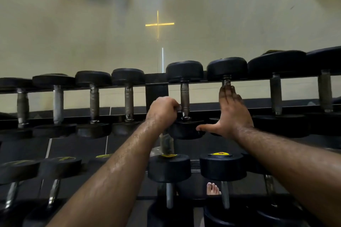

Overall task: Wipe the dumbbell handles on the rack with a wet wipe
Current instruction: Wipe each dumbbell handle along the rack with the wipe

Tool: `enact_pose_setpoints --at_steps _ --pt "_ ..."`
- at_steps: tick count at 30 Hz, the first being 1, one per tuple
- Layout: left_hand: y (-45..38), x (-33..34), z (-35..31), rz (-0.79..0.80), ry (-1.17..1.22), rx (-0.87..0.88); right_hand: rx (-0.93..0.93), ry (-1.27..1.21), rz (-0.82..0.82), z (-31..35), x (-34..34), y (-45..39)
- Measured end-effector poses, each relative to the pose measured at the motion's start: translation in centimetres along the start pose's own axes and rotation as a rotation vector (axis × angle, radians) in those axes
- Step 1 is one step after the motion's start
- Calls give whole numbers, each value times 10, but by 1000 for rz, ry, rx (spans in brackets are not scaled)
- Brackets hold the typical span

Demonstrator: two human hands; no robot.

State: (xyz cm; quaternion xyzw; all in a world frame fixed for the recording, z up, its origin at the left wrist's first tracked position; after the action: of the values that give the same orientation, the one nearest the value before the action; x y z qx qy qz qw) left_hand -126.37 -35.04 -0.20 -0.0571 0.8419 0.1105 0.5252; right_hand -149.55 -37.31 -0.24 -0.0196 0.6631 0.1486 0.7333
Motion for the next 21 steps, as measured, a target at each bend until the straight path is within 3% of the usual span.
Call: enact_pose_setpoints --at_steps 3,7,8,11,13,15,17,20,21 --pt "10 14 2 110 46 -102 -9 7 16 0 0 0" --pt "3 -13 -3 239 307 3 -16 -1 19 -1 1 -1" --pt "-2 -21 -9 145 329 65 -17 -1 20 -2 2 -1" --pt "-16 -26 -25 -379 257 244 -19 4 22 -2 2 -1" --pt "-19 -11 -31 -467 117 403 -24 5 14 -3 2 -1" --pt "-19 8 -33 -404 -64 577 -25 8 9 -3 4 -1" --pt "-16 16 -38 -197 -150 644 -28 10 13 -4 5 -2" --pt "-12 15 -44 298 -209 539 -34 2 11 -6 6 -3" --pt "-14 12 -45 359 -165 477 -36 0 12 -6 6 -4"
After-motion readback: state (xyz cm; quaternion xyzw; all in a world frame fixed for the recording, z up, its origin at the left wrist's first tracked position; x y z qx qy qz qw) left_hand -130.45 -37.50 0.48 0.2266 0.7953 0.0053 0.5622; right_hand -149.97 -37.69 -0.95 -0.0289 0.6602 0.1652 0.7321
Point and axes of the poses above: each hand's wrist, its own y-axis away from the middle knuckle, its own x-axis out of the palm, z = x × y, the point moved 3 cm from there along -y, towards the middle knuckle, and after that the axes turned 13 degrees about -z, right-handed, at the moved point
